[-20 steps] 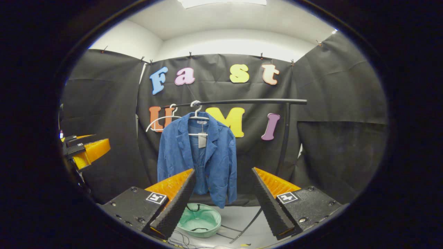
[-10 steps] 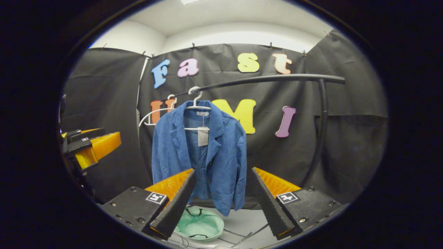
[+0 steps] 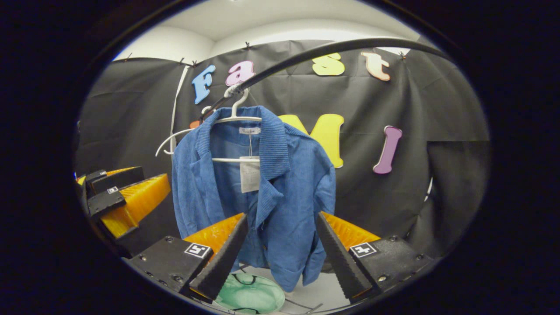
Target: Grasp the clothes on the hanger with both hands and then place them into the laundry hamper below.
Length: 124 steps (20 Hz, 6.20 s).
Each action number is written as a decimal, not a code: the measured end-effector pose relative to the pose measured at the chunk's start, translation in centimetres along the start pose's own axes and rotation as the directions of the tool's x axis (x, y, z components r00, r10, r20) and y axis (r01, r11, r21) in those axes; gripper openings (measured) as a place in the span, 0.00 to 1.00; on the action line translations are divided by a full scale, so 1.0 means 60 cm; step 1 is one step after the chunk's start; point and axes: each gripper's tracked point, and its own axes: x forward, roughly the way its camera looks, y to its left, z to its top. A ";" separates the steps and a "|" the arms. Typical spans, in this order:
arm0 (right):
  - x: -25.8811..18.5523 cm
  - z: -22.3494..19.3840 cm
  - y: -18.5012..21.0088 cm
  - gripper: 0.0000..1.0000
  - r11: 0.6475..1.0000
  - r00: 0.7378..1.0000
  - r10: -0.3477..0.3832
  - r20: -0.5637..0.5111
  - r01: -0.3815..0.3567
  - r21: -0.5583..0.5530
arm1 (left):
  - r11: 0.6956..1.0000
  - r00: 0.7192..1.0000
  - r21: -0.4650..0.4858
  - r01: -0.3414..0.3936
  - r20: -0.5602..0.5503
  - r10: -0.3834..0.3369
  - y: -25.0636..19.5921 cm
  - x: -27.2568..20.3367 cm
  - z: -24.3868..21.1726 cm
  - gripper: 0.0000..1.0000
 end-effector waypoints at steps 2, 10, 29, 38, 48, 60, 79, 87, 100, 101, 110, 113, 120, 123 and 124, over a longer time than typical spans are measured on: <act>0.048 0.008 0.003 1.00 1.000 1.000 0.011 0.005 -0.011 -0.007 | 1.000 1.000 -0.007 -0.002 -0.002 0.002 -0.001 0.035 -0.006 0.96; 0.158 0.017 0.009 0.93 0.999 1.000 0.025 -0.010 -0.024 0.044 | 0.999 0.999 0.019 -0.042 -0.013 0.042 0.013 0.145 -0.041 0.98; 0.207 -0.005 -0.013 0.08 0.951 0.972 0.232 -0.040 -0.217 0.220 | 0.994 0.983 0.063 -0.092 -0.153 0.100 0.037 0.202 -0.101 0.05; 0.172 0.031 -0.037 0.05 0.869 0.929 0.370 0.029 -0.357 0.344 | 0.982 0.974 0.077 -0.171 -0.137 0.180 0.099 0.184 -0.073 0.00; 0.167 0.099 -0.088 0.05 0.883 0.932 0.352 0.089 -0.362 0.300 | 0.975 0.970 0.040 -0.219 -0.099 0.221 0.144 0.191 -0.024 0.05; 0.133 0.188 -0.145 0.05 0.815 0.902 0.357 0.243 -0.428 0.391 | 0.962 0.962 -0.011 -0.273 -0.033 0.273 0.209 0.206 0.057 0.00; 0.228 0.207 -0.204 0.06 0.885 0.953 0.195 0.234 -0.273 0.376 | 0.961 0.975 -0.171 -0.217 -0.082 0.206 0.283 0.242 0.048 0.00; 0.263 0.153 -0.199 0.06 0.875 0.967 0.218 0.132 -0.253 0.414 | 0.940 0.965 -0.250 -0.234 -0.181 0.192 0.293 0.240 -0.022 0.01; 0.237 -0.011 -0.170 0.06 0.875 0.968 0.241 -0.064 -0.188 0.447 | 0.923 0.921 -0.254 -0.291 -0.335 0.198 0.273 0.154 -0.159 0.00; 0.230 -0.021 -0.161 0.06 0.869 0.966 0.248 -0.074 -0.189 0.457 | 0.926 0.917 -0.242 -0.291 -0.348 0.197 0.268 0.146 -0.166 0.01; 0.113 -0.040 -0.022 0.06 0.880 0.949 0.298 -0.100 -0.233 0.413 | 0.987 0.924 -0.144 -0.071 -0.383 0.011 0.140 0.078 -0.162 0.00; 0.083 -0.035 0.058 0.05 0.879 0.936 0.337 -0.098 -0.275 0.390 | 0.987 0.918 -0.161 0.027 -0.387 -0.089 0.075 0.065 -0.152 0.00; 0.038 -0.051 0.181 0.06 0.857 0.902 0.421 -0.099 -0.359 0.370 | 0.968 0.907 -0.201 0.148 -0.363 -0.214 0.004 0.039 -0.152 0.00; 0.038 -0.087 0.197 0.06 0.838 0.890 0.439 -0.121 -0.358 0.411 | 0.964 0.899 -0.202 0.171 -0.369 -0.236 -0.008 0.028 -0.175 0.00; 0.040 -0.099 0.194 0.06 0.838 0.890 0.436 -0.133 -0.348 0.420 | 0.965 0.894 -0.194 0.177 -0.377 -0.240 -0.011 0.028 -0.184 0.00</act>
